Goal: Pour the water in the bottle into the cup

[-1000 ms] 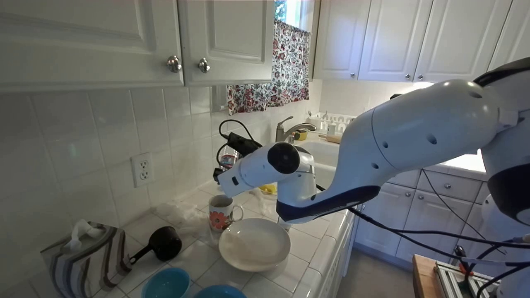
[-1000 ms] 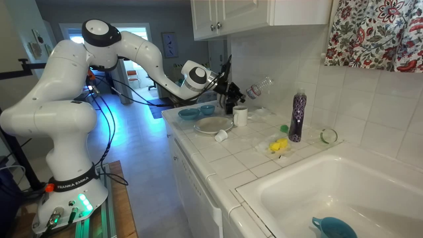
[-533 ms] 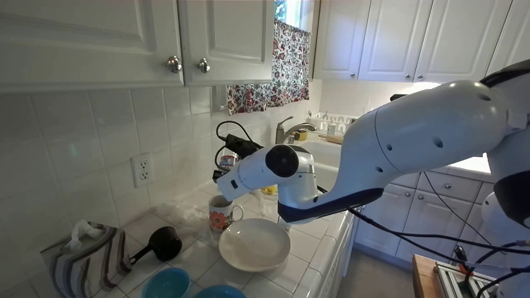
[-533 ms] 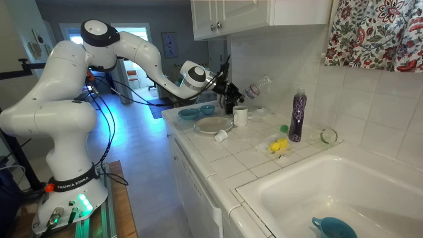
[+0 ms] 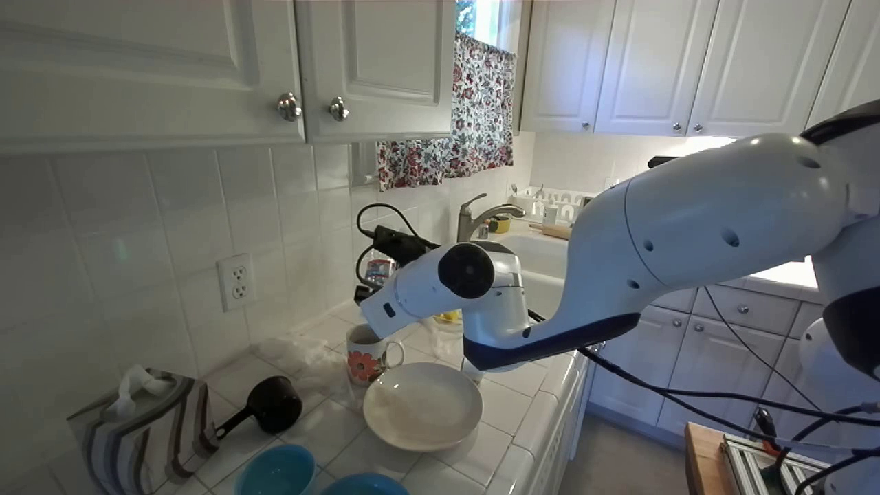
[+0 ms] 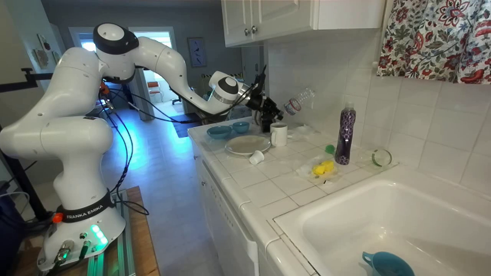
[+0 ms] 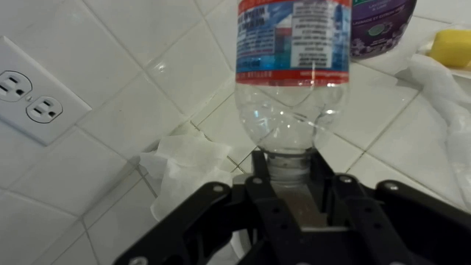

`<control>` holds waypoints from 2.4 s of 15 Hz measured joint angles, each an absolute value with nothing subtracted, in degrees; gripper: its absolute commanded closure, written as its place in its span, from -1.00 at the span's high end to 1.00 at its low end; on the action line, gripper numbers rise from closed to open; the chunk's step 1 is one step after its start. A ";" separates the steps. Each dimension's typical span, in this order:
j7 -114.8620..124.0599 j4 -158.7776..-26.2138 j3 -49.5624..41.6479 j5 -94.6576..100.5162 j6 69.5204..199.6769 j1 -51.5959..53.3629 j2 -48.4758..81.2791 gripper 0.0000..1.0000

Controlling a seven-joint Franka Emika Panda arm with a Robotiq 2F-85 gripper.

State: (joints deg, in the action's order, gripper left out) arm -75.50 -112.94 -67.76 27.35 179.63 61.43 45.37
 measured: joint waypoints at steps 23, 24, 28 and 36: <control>-49.44 -112.78 -69.37 28.94 186.37 60.62 45.03 -0.84; -47.09 -112.78 -69.73 28.49 187.39 60.36 45.02 -0.84; -38.63 -113.03 -70.45 25.44 191.70 59.15 45.11 -0.84; -24.46 -114.05 -70.48 14.03 198.23 57.61 46.11 -0.84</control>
